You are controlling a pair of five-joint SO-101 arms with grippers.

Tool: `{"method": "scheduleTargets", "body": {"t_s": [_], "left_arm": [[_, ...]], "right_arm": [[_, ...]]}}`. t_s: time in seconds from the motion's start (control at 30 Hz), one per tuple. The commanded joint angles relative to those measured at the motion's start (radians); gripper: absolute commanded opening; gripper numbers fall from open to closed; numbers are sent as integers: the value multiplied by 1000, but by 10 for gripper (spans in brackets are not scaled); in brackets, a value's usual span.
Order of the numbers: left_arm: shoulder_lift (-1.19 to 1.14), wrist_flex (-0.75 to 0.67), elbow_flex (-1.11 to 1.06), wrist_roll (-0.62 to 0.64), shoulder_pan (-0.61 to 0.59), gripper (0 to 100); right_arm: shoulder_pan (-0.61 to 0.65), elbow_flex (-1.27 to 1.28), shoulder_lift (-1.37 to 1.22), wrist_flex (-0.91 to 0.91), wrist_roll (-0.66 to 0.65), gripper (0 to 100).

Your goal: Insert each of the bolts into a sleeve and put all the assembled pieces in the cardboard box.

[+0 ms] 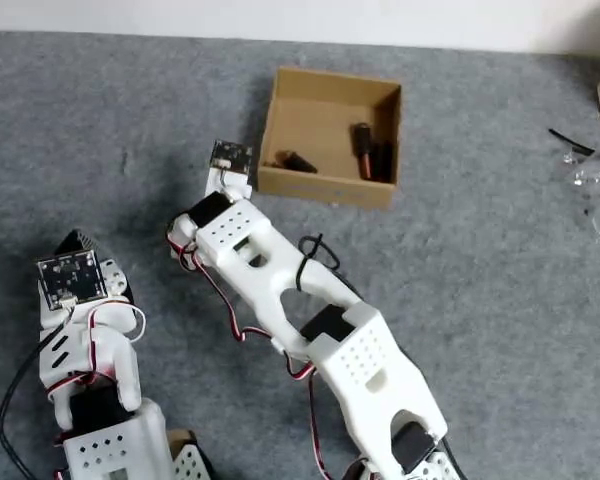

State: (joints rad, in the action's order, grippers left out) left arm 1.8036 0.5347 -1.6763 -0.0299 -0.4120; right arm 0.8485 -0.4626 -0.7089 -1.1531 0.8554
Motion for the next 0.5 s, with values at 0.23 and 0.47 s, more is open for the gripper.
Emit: {"method": "scheduleTargets", "body": {"t_s": [0.23, 0.47], "left_arm": [[2, -20, -19, 8, 16, 11], [2, -20, -19, 8, 16, 11]], "right_arm": [[-30, -35, 13, -13, 9, 295], [-44, -36, 13, -36, 11, 100]]}}
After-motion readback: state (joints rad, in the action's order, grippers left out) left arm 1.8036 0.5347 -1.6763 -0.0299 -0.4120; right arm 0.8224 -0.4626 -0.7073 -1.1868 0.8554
